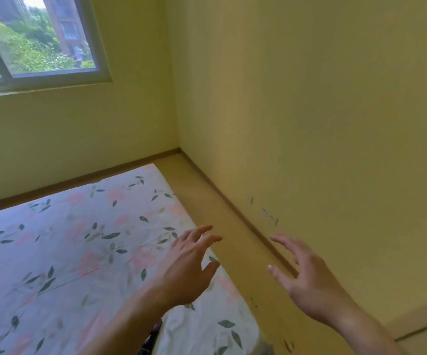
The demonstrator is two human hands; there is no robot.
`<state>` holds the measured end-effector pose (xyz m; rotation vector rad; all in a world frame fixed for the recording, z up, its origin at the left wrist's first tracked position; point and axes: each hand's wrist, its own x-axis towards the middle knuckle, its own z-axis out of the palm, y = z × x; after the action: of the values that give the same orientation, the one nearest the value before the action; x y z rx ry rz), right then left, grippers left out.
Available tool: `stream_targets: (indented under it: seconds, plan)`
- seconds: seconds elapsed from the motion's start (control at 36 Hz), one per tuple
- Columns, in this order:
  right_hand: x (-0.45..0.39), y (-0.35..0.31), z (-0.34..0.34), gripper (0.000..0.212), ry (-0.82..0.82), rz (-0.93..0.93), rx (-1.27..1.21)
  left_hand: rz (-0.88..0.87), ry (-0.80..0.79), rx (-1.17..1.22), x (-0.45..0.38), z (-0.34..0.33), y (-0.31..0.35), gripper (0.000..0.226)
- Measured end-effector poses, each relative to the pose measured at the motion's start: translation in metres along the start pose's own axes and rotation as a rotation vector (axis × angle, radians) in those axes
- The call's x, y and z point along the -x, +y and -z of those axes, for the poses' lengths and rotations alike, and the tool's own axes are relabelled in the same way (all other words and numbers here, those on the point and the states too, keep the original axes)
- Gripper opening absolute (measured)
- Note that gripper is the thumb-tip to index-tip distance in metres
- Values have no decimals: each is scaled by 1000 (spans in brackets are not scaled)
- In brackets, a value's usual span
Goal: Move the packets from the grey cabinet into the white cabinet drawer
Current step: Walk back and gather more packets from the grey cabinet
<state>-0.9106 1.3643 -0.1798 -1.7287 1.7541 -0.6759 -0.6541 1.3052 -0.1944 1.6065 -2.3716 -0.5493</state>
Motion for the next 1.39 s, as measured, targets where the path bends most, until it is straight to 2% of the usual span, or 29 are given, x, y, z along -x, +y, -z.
stream_targets:
  seconds: [0.17, 0.36, 0.61, 0.89, 1.03, 1.17, 1.39]
  plan:
    - [-76, 77, 61, 53, -10, 46, -19, -1, 61, 22, -97, -25, 56, 51]
    - [-161, 155, 141, 54, -88, 102, 12, 177, 119, 44, -186, -55, 117, 52]
    - [-273, 173, 197, 56, -213, 231, -3, 333, 197, 7, -253, -52, 149, 54]
    - [-413, 138, 174, 59, -414, 432, -6, 650, 336, -5, -286, -26, 87, 64]
    - [-490, 113, 161, 59, -437, 507, 15, 752, 385, 1, -319, -12, 42, 64]
    - [-591, 76, 141, 59, -454, 536, 21, 805, 409, 11, -386, 22, -15, 64]
    - [-735, 27, 114, 58, -459, 566, 14, 729, 441, -2, -519, 84, -96, 63]
